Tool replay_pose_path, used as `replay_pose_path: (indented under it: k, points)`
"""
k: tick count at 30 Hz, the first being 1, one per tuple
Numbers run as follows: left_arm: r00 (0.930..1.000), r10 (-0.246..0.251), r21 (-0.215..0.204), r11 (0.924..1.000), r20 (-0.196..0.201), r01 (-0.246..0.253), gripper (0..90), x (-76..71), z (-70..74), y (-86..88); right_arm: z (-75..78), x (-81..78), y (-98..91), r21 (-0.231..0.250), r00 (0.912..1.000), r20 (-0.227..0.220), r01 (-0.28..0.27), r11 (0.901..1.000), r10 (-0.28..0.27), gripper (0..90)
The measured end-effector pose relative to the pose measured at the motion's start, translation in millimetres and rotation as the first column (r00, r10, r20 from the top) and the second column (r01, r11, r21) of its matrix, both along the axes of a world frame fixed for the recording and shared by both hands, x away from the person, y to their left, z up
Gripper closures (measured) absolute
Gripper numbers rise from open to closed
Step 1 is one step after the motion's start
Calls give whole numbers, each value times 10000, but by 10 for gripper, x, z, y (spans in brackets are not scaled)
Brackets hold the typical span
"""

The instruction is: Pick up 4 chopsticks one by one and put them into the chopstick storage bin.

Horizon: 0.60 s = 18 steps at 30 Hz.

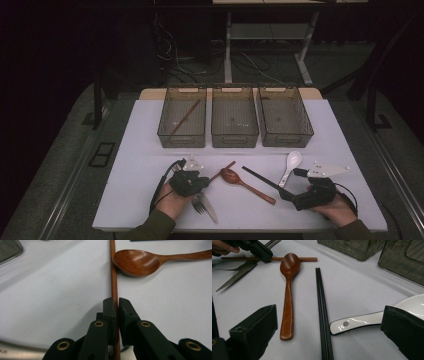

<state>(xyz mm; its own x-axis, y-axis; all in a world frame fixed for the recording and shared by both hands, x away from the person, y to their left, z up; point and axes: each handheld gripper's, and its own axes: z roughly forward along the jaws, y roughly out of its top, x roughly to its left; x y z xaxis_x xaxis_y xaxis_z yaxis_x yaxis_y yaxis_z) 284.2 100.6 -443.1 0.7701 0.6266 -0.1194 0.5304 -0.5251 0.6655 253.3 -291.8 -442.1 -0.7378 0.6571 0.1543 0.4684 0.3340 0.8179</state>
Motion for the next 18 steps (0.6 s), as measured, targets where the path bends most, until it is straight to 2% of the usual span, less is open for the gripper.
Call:
replay_pose_path:
  k: [10,18]
  points:
    - [9999,123,-173,9998,36,-123,835,36,35,71,1,-2,0,5,10000,0,-23,10000,23,7]
    - [9999,-139,-328,9994,22,139,837,72,71,144,-2,-1,1,-26,10000,10,-61,10000,61,7]
